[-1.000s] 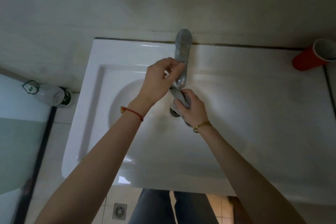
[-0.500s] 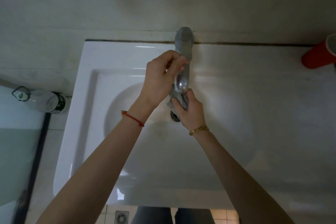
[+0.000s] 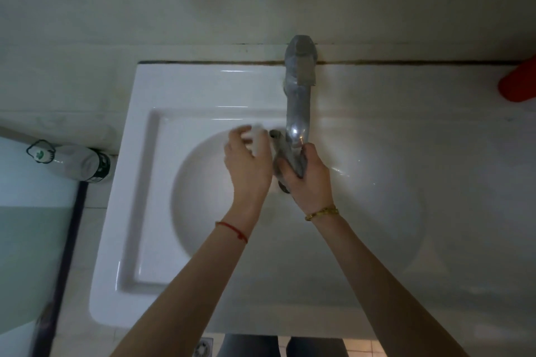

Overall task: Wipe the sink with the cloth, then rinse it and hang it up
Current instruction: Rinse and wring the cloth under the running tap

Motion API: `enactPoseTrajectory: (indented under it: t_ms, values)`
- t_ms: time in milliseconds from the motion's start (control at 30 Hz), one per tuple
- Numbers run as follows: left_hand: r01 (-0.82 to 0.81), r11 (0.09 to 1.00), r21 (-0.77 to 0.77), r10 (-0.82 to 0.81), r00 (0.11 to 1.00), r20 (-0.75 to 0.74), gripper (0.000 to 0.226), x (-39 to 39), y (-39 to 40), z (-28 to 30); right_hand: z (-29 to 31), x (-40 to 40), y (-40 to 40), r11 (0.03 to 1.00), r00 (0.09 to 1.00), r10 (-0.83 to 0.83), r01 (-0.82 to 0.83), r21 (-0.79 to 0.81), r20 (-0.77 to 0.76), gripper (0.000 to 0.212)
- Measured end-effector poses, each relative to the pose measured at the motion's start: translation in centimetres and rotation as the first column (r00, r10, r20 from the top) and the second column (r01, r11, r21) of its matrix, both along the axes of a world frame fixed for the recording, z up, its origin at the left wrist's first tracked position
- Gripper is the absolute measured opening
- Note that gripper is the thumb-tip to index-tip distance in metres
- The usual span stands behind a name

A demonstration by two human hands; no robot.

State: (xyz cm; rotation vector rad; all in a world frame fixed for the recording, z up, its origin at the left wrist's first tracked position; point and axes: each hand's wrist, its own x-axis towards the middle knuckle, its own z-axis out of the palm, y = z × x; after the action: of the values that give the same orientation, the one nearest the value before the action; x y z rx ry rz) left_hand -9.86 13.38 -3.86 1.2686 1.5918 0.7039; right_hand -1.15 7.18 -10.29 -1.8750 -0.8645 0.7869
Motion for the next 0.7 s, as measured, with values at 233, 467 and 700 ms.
enactPoseTrajectory:
  t_ms: [233, 467, 700]
  values:
    - [0.182, 0.818, -0.546, 0.064, 0.914, 0.401, 0.047, 0.7, -0.8, -4.6, 0.9, -1.0, -1.4, 0.982, 0.996, 0.014, 0.004, 0.189, -0.092, 0.031]
    - [0.311, 0.924, -0.222, -0.261, 0.938, 0.23, 0.027, 1.1, -1.3, -5.4, -1.5, 1.0, -0.4, 0.96, 0.837, -0.249, 0.148, -0.236, -0.487, 0.039]
    - [0.309, 0.937, 0.162, -0.293, 0.949, -0.115, 0.027, 2.9, -2.5, -5.2, -0.6, -0.7, -0.5, 0.895, 0.897, -0.441, 0.436, -0.098, -0.03, 0.018]
